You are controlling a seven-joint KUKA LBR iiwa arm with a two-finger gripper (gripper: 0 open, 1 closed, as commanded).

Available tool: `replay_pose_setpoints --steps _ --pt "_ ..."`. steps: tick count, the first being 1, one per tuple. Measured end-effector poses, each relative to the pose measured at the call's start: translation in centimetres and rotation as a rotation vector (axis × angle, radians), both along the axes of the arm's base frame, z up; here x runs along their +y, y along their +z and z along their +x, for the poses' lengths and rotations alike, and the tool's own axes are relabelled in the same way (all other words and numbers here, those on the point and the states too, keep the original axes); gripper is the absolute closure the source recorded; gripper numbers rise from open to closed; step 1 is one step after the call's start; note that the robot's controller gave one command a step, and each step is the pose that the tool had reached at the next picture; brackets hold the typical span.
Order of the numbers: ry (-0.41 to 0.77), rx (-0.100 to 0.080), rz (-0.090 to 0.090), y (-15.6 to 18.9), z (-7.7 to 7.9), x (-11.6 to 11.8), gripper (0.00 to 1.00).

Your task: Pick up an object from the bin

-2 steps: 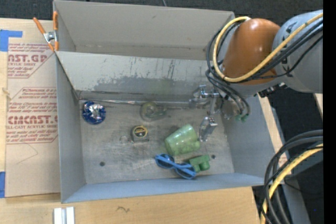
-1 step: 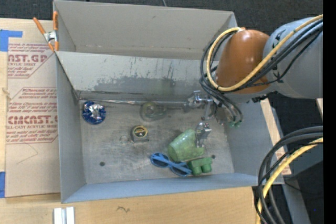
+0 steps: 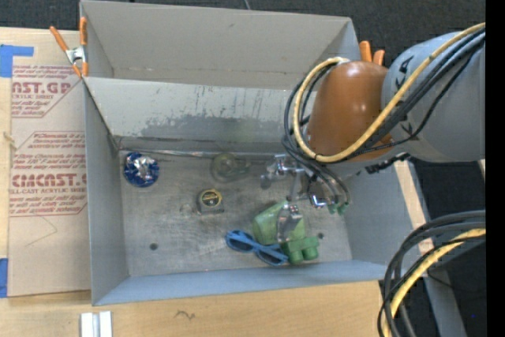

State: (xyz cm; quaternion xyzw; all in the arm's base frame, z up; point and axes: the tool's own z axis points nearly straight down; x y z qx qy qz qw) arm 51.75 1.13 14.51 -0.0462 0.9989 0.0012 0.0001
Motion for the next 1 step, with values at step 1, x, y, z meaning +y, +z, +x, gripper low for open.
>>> replay_pose_setpoints --steps 1 --pt "0.083 -0.009 -0.002 -7.48 0.43 -0.48 0.00"
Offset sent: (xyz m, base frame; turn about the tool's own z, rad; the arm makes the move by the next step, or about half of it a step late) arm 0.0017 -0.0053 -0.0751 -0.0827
